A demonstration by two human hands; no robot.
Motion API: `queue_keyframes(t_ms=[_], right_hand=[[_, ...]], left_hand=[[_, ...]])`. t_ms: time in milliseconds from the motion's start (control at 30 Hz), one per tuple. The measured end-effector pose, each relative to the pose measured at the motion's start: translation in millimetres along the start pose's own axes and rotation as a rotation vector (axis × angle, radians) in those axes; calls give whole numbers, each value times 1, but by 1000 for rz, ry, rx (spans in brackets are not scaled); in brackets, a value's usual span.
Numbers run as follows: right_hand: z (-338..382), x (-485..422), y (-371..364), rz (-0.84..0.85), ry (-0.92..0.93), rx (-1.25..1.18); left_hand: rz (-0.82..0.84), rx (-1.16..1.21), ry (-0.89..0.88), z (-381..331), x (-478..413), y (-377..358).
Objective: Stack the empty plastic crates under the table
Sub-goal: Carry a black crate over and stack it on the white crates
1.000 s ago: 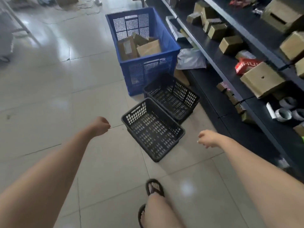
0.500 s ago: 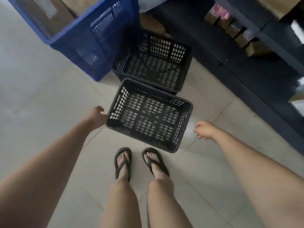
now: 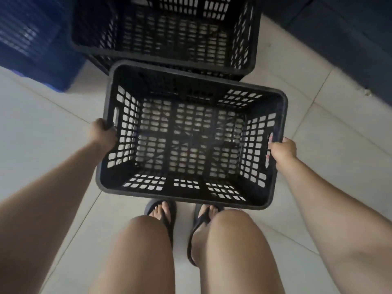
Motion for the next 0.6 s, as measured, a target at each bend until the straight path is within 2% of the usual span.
queue_keyframes(t_ms=[133, 300, 400, 500, 600], right_hand=[[37, 49, 57, -17, -37, -13], [93, 148, 177, 7, -56, -73], [119, 198, 253, 18, -45, -93], [130, 223, 313, -53, -77, -136], [109, 235, 355, -119, -131, -167]], left_hand=[[35, 7, -7, -51, 61, 53], [138, 32, -15, -134, 179, 141], [194, -34, -47, -175, 243, 187], [241, -67, -95, -209, 291, 201], [290, -62, -131, -227, 325, 183]])
Point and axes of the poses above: each hand's wrist, its own x-axis away from the middle knuckle, its own y-axis out of the back of the hand, z = x × y, the point moved 2 cm from there along -x, towards the middle knuckle, and after that the axes turned 3 degrees about y, right-handed, at the moved point
